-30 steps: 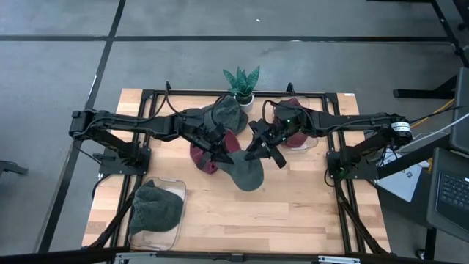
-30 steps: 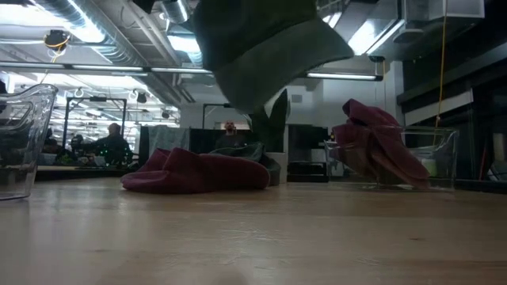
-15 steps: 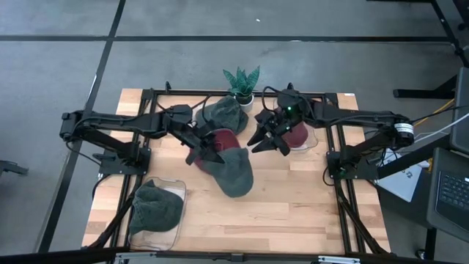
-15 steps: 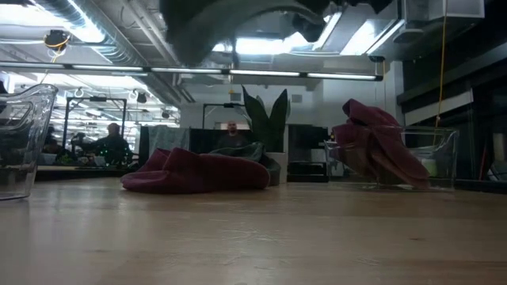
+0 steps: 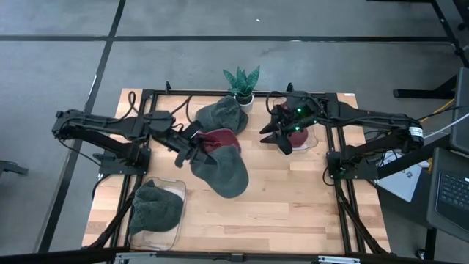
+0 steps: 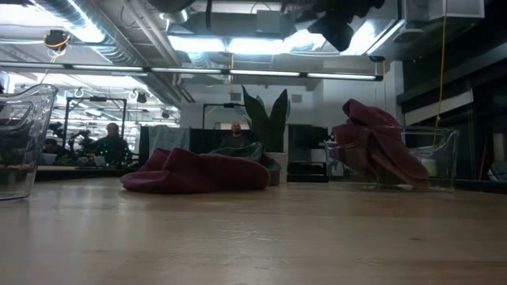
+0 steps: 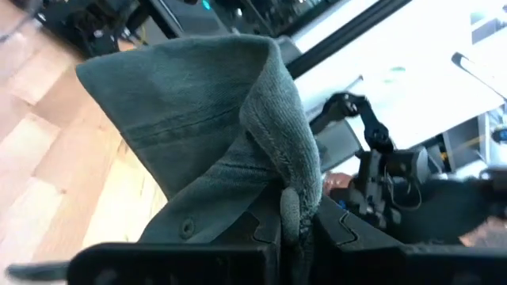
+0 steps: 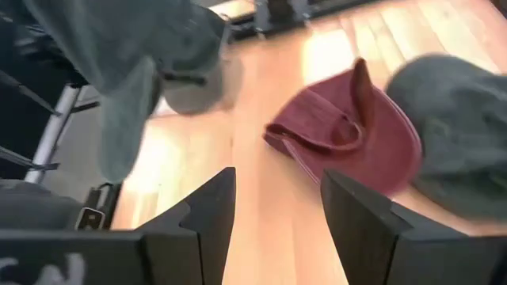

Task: Pick & Place hat
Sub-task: Put the bottom gray cap into the bottom left transparent bin

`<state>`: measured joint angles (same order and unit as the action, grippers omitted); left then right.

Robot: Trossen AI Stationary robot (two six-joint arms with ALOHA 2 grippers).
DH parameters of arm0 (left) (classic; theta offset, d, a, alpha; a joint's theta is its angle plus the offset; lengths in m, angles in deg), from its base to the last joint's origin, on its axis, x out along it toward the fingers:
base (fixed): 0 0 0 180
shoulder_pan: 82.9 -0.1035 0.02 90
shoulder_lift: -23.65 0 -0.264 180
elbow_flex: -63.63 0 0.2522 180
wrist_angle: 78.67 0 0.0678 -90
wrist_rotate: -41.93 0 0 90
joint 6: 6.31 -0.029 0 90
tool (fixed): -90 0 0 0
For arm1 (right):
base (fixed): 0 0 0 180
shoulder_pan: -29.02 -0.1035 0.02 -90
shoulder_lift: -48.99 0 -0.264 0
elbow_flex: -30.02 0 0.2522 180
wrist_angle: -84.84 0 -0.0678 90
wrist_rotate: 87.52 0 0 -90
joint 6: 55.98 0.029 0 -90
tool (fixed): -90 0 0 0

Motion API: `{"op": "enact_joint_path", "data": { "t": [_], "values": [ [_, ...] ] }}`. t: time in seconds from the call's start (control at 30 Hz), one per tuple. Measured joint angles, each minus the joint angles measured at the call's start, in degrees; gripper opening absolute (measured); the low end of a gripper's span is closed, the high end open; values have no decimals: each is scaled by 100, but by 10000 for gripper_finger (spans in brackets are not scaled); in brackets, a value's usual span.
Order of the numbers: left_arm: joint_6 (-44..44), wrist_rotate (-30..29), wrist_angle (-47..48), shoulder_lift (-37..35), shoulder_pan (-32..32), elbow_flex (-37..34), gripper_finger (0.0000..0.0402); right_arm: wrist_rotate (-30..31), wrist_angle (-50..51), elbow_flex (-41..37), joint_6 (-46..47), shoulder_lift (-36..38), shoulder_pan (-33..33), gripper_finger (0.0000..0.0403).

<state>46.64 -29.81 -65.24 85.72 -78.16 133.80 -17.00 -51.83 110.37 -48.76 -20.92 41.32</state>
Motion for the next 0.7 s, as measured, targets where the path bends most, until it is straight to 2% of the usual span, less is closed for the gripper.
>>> {"op": "enact_joint_path", "data": {
  "t": [0.13, 0.33, 0.53, 0.7],
  "values": [
    [24, -714, 67, -131, 452, 0, 17, 147, 171, 0, 312, 43, 0, 185],
    [167, -1313, 64, -293, 1108, 0, 17, 143, 246, 0, 935, 49, -2, 185],
    [493, -1862, 65, -488, 1903, 0, 17, 137, 79, 0, 1961, 49, -2, 185],
    [637, -2763, 269, -628, 2584, 0, 17, 107, 92, 0, 2603, 49, -67, 185]
  ]
}}
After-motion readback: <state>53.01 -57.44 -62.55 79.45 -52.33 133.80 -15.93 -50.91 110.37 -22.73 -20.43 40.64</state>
